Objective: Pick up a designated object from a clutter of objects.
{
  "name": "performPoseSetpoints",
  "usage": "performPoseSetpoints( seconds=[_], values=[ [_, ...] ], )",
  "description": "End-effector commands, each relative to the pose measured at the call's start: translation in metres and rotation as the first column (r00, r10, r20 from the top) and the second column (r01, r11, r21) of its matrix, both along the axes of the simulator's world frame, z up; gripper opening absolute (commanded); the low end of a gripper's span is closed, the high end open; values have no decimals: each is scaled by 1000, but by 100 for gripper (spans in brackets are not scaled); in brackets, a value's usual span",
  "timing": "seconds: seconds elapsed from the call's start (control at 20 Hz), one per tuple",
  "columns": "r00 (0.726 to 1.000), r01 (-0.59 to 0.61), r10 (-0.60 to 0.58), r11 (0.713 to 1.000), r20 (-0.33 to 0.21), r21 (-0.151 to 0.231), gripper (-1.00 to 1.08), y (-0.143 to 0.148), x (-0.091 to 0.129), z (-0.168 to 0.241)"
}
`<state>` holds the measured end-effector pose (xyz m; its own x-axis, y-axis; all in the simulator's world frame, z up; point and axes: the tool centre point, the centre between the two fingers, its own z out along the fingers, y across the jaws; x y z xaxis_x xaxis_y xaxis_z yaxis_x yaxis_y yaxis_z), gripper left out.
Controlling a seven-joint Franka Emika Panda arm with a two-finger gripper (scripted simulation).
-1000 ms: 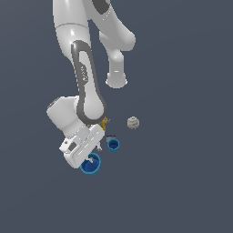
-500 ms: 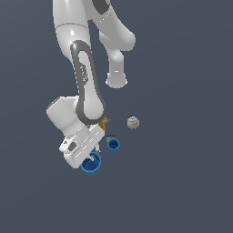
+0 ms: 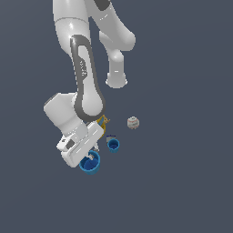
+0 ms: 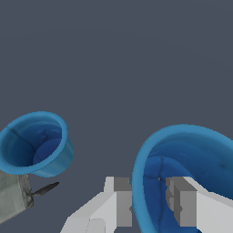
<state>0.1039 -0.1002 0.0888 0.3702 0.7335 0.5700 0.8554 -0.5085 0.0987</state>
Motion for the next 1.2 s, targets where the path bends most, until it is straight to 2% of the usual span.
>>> performPoseSetpoints(
  seconds=[0.0, 0.4, 1.15],
  values=[
    [1000, 0, 0, 1000, 1, -2, -100, -3, -2, 10],
    [1000, -1, 1, 1000, -4, -4, -100, -14, -17, 61],
    [1000, -4, 4, 1000, -14, -1, -100, -44, -54, 201]
  ],
)
